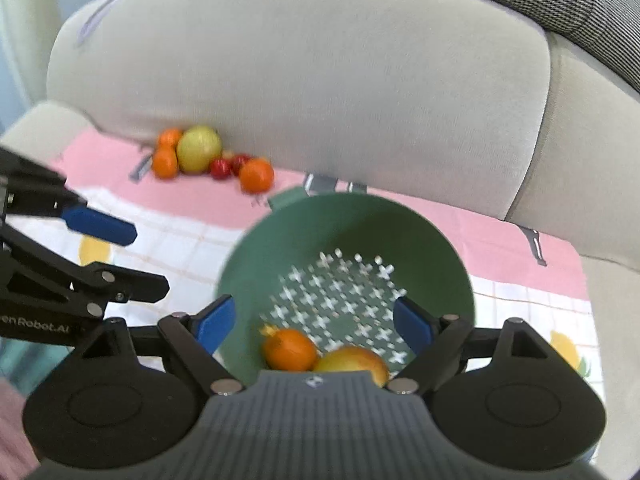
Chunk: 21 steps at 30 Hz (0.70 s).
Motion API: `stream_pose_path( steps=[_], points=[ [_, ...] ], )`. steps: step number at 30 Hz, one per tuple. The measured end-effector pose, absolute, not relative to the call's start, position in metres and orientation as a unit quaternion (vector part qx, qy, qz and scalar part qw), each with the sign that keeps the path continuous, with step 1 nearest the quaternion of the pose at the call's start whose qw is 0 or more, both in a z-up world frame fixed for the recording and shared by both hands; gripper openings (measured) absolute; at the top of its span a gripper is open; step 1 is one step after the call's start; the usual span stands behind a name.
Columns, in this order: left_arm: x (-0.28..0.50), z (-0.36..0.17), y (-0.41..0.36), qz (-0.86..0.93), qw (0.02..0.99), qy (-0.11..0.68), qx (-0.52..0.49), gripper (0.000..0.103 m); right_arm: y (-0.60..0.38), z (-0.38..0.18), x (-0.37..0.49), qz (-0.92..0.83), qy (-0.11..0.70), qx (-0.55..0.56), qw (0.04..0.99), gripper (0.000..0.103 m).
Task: Organize fruits
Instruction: 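Withdraw both tools from the colander back toward the fruit pile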
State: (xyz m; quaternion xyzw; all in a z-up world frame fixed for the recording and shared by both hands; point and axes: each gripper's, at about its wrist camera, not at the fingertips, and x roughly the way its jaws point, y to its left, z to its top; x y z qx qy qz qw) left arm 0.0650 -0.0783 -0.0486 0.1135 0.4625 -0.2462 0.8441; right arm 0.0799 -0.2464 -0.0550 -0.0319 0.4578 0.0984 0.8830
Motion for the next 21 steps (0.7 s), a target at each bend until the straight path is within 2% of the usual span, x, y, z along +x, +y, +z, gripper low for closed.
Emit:
stream_pose_path(
  steps=[6, 17, 21],
  points=[
    [0.073, -0.033, -0.049, -0.211, 0.866, 0.442, 0.097, 0.059, -0.22, -0.054, 0.085, 0.12, 0.446, -0.002, 0.887, 0.083],
    [0.105, -0.023, -0.003, -0.14, 0.889, 0.424, 0.099, 0.059, -0.166, -0.051, 0.117, 0.154, 0.428, -0.033, 0.89, 0.083],
    [0.118, -0.026, 0.015, -0.127, 0.892, 0.424, 0.09, 0.059, -0.152, -0.058, 0.133, 0.159, 0.428, -0.04, 0.889, 0.08]
  ],
)
